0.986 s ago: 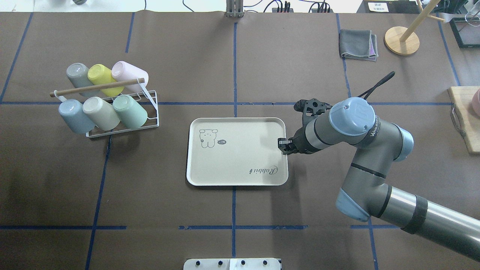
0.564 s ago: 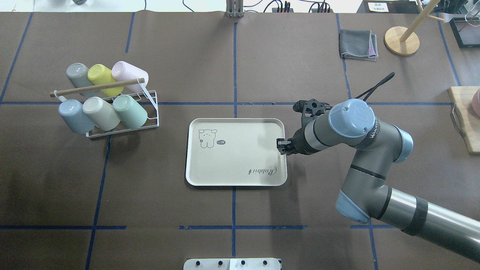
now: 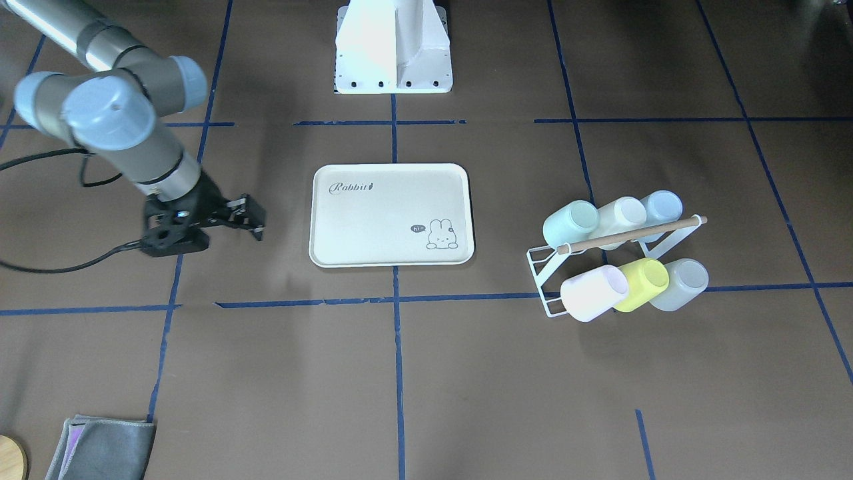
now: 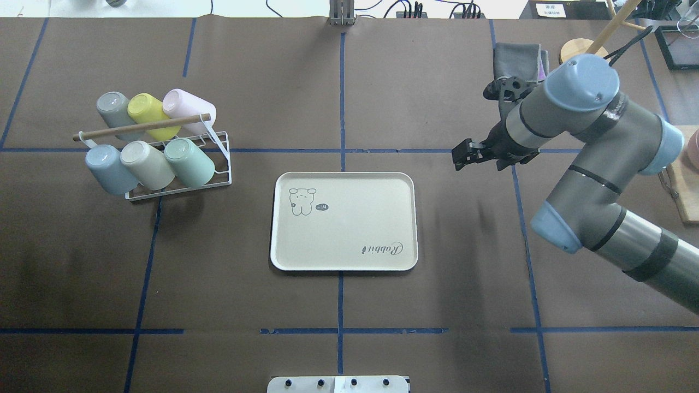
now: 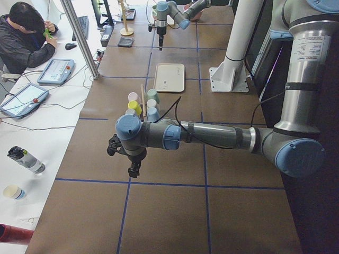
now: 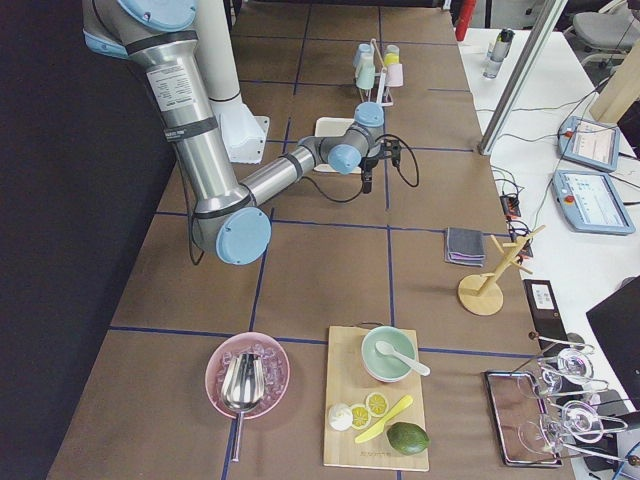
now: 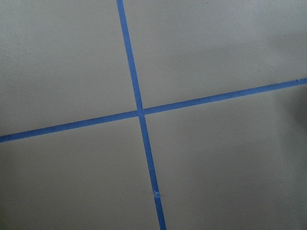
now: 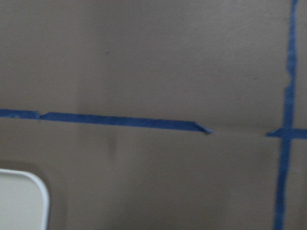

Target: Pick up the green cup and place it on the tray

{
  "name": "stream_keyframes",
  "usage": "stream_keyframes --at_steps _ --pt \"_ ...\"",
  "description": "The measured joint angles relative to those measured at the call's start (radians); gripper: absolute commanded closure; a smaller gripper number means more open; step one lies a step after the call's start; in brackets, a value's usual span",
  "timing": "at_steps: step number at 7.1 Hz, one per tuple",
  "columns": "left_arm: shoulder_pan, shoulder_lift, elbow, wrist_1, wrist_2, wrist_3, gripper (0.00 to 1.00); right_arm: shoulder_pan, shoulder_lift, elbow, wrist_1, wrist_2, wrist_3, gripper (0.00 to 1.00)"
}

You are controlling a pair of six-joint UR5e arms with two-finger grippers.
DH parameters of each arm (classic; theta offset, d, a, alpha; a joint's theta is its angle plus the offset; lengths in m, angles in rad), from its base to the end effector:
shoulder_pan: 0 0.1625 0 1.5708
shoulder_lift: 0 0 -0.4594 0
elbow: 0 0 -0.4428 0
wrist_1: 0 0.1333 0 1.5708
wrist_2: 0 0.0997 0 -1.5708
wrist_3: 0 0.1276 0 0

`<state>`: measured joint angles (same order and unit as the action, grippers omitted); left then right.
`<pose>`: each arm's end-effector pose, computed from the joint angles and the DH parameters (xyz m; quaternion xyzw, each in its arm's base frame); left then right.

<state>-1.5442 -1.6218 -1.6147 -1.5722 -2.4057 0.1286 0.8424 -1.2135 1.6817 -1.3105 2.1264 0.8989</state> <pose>-0.0235 -0.5725 0.6550 0.0646 0.4022 0.0902 0.9088 -0.4183 -0.5681 0.4076 0.0491 -0.4250 -0.0208 0.9036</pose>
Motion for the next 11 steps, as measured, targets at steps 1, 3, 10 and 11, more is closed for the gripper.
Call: stream_keyframes --at_steps 1,3,10,11 --pt "0.0 0.0 0.002 -0.025 0.002 0.0 0.0 0.076 -0.039 -0.001 -0.052 0.018 -0.171 0.0" --pt "0.001 0.001 0.001 -0.041 0.001 -0.001 0.0 0.261 -0.148 -0.005 -0.124 0.043 -0.545 0.0" --pt "0.004 -0.019 -0.009 -0.038 0.02 -0.015 0.0 0.774 -0.451 0.064 -0.425 0.157 -1.119 0.0" --pt "0.006 -0.024 -0.006 -0.04 0.02 -0.017 0.0 0.782 -0.474 0.081 -0.418 0.18 -1.092 0.0"
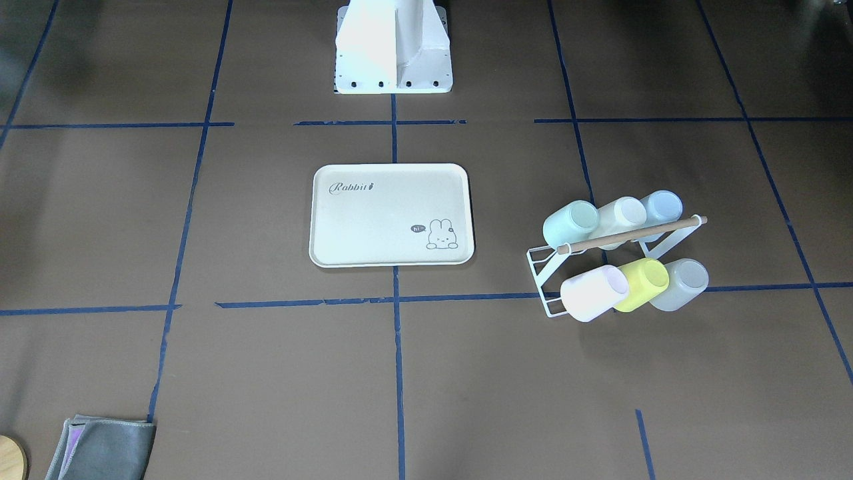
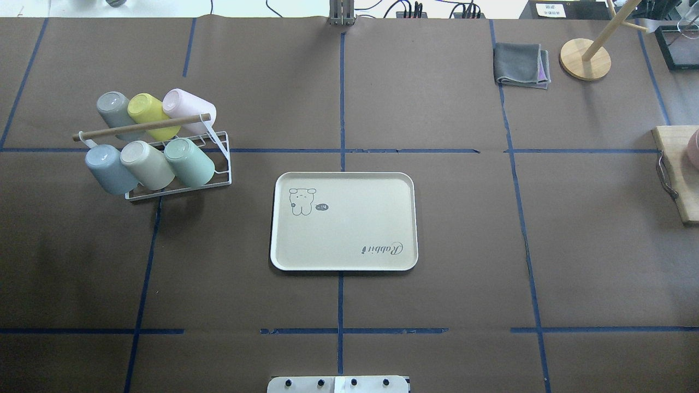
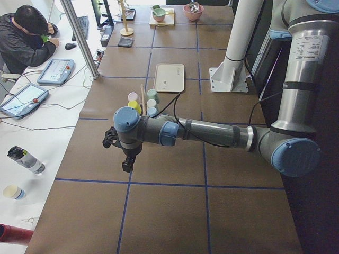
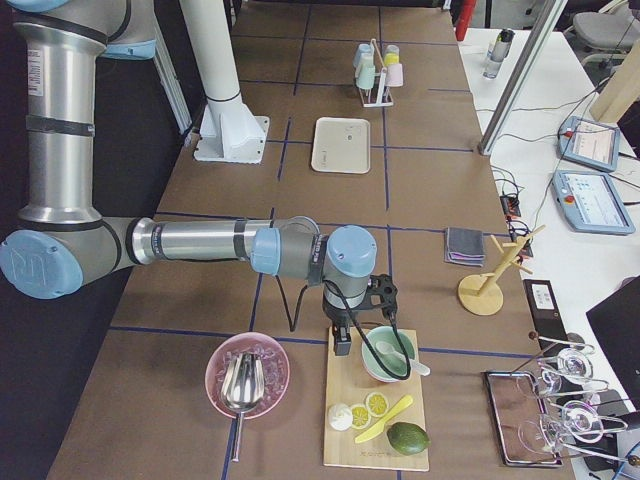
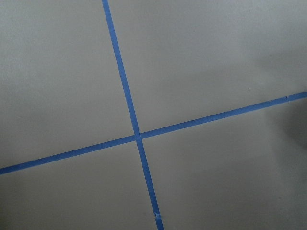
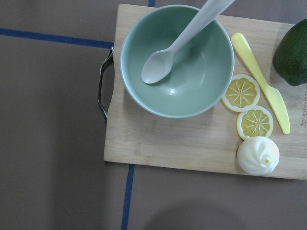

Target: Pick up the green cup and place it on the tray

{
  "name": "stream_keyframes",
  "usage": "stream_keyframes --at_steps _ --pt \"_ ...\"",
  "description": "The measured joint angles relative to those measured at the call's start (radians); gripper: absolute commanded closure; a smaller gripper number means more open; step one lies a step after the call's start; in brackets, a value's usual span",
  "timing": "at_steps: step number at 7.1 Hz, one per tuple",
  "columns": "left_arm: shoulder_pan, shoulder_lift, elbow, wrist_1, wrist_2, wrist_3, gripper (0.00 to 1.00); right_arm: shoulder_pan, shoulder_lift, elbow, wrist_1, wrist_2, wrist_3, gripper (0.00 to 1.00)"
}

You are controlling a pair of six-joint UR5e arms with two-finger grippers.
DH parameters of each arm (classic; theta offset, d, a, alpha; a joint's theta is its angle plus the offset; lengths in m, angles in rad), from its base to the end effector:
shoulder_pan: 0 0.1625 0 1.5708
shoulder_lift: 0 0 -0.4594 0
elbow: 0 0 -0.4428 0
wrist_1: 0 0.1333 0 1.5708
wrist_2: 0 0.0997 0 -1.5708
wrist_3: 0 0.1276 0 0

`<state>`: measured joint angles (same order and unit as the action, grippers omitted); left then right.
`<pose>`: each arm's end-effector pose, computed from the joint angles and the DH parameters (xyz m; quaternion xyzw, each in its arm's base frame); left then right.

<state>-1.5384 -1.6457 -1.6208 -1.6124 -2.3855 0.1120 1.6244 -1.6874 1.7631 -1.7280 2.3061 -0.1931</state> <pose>-0.0214 -0.5876 0.6353 0.0920 0.3915 0.0989 0.9102 0.0733 -0.4765 0.6877 0.0065 -0.3611 -0.0504 0.9312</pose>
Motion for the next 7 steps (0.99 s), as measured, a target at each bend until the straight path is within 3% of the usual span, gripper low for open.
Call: stream_keyframes --at_steps 3,5,7 --pt "0.026 -0.035 -0.072 -0.078 0.0 -0.01 0.0 0.004 -0.007 0.025 0.007 0.014 0.048 0.0" --pt "0.089 -0.123 -0.109 -0.193 0.005 -0.007 0.0 0.005 -0.006 0.028 0.007 0.018 0.047 0.0" --pt "0.151 -0.241 -0.147 -0.213 0.033 -0.007 0.0 0.005 -0.006 0.041 0.006 0.021 0.054 0.0"
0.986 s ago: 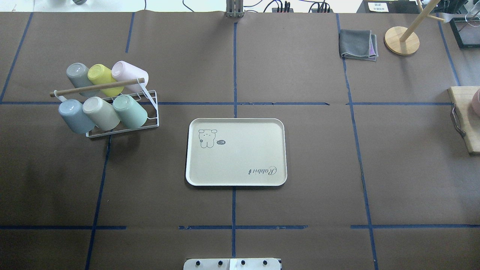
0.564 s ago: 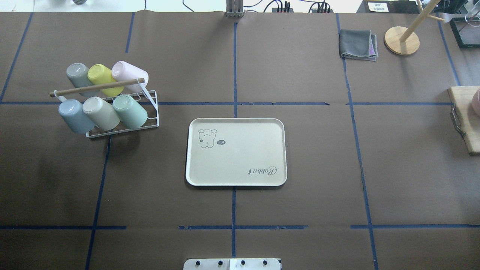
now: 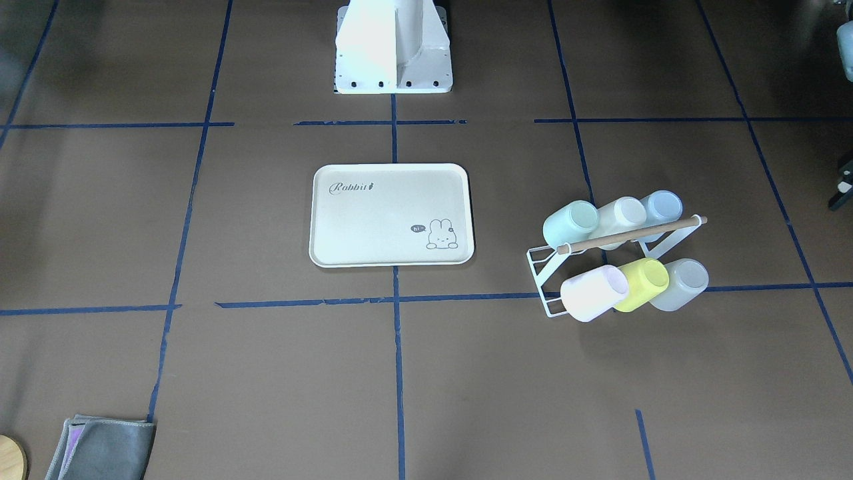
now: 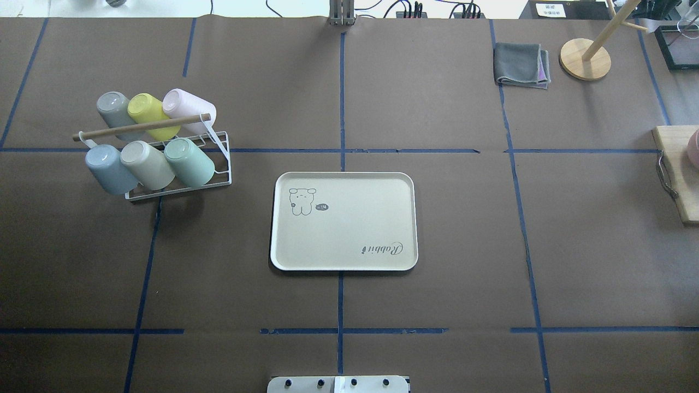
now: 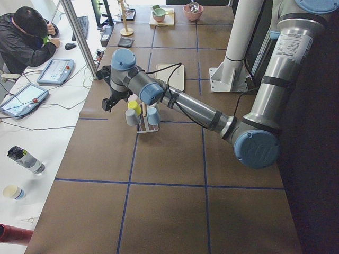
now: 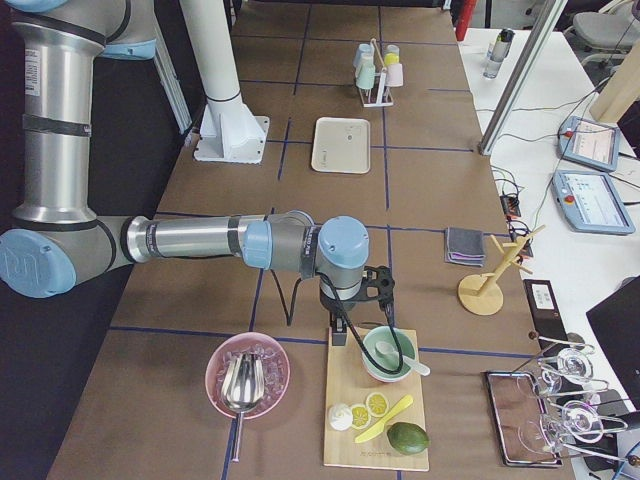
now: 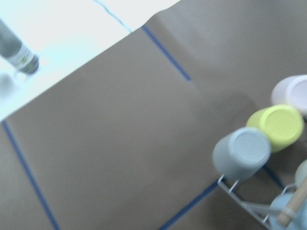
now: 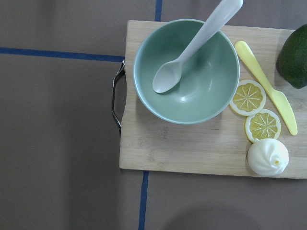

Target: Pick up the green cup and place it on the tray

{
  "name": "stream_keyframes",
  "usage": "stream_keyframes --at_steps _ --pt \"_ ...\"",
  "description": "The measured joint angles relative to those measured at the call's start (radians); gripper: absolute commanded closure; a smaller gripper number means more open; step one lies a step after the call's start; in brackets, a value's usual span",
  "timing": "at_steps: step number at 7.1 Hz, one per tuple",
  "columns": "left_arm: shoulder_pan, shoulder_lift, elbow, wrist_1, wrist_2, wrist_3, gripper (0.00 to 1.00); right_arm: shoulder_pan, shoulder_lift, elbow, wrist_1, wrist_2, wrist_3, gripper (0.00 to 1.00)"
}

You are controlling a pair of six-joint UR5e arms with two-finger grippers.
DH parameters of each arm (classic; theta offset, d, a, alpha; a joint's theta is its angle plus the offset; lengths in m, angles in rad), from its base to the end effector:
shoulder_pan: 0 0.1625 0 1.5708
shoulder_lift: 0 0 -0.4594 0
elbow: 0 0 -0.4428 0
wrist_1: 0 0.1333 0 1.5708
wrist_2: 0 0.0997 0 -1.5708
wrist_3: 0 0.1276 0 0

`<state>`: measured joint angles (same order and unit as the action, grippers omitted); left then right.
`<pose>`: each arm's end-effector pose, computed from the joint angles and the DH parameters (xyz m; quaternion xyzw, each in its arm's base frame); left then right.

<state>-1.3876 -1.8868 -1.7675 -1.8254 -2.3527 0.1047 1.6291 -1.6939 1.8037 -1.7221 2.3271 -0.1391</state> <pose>0.0782 -0.6601 0.3779 0.3319 0.3667 0.2642 0.8280 0.0736 -0.4760 0.6668 0.0172 -0.3692 -0.0299 0.9287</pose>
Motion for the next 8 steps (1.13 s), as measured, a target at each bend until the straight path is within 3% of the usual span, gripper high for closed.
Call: stream_keyframes --at_steps 3,5,8 --pt "0.204 -0.081 -0.102 0.09 0.144 0.031 0.0 0.0 -0.002 0.009 -0.001 0.003 0.004 0.0" --pt "0.389 -0.156 -0.213 0.313 0.344 0.114 0.0 0.0 -0.003 0.009 -0.002 0.003 0.005 0.0" --pt "0.597 -0.232 -0.262 0.523 0.661 0.321 0.0 0.0 -0.007 0.006 -0.002 0.003 0.006 0.0"
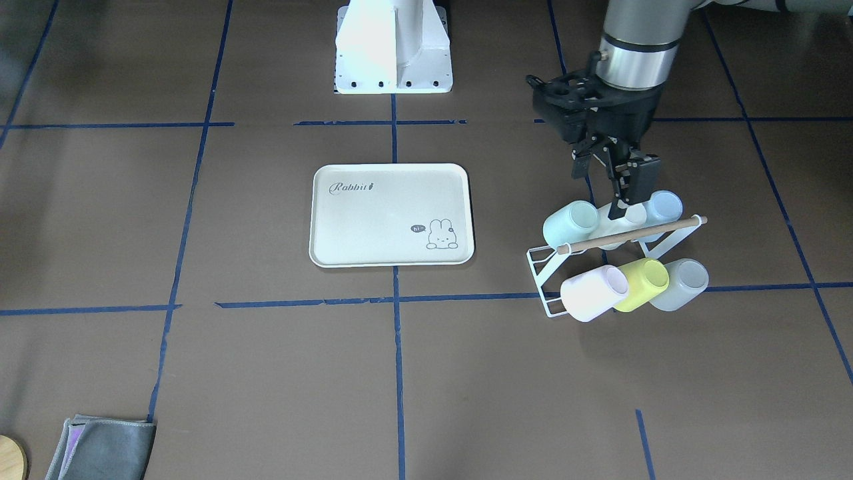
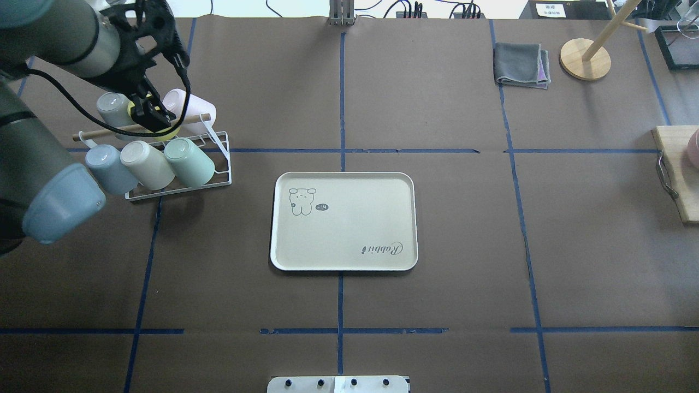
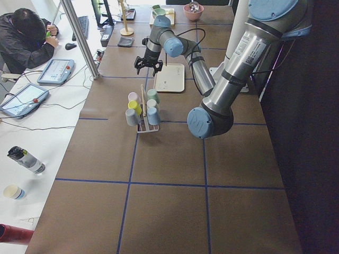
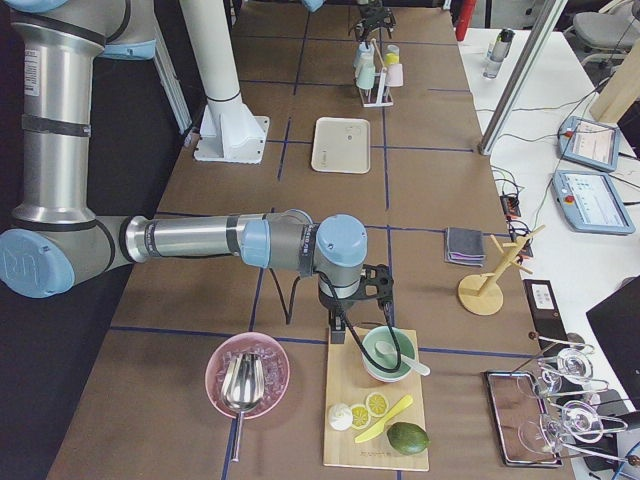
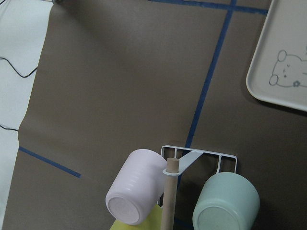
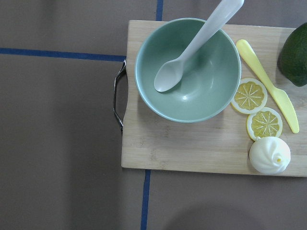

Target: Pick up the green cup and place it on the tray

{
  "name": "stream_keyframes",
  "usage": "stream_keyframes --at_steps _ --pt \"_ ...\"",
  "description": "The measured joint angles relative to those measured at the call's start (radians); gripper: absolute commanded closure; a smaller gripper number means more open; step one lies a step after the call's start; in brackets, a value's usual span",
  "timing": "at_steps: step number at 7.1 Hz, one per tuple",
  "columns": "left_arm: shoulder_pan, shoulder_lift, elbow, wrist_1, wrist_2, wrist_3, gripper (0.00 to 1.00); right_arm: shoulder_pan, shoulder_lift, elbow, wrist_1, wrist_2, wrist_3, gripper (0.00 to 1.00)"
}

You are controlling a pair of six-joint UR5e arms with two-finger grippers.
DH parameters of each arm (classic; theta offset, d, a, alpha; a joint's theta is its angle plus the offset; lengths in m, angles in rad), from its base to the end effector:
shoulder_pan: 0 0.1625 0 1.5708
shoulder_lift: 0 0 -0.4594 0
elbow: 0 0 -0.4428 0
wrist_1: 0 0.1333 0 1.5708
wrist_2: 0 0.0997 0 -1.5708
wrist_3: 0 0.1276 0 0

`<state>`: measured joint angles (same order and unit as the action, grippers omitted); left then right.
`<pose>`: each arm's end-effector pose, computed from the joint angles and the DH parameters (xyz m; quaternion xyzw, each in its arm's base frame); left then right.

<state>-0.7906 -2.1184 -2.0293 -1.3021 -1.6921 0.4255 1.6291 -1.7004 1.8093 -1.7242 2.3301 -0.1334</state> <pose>0.3630 -0.5343 0.2074 0.3441 0.1191 0.5459 0.7546 0.0731 -0.4728 0.6668 0.0149 -0.3708 -0.0266 0.9282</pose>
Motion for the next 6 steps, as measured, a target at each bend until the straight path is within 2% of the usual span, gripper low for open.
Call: stream_keyframes --at_steps 3,4,6 --pt "0.177 -0.031 -0.012 0.186 0.354 0.225 0.0 0.0 -0.006 -0.002 -0.001 0.0 -0.001 0.0" --pt "0.22 -0.039 -0.011 0.243 0.439 0.244 0.0 0.0 -0.009 -0.002 -0.001 0.0 -0.001 0.0" --pt "0.272 -0.041 -0.003 0.317 0.547 0.252 0.0 0.0 -0.018 0.0 0.0 0.0 -0.002 0.0"
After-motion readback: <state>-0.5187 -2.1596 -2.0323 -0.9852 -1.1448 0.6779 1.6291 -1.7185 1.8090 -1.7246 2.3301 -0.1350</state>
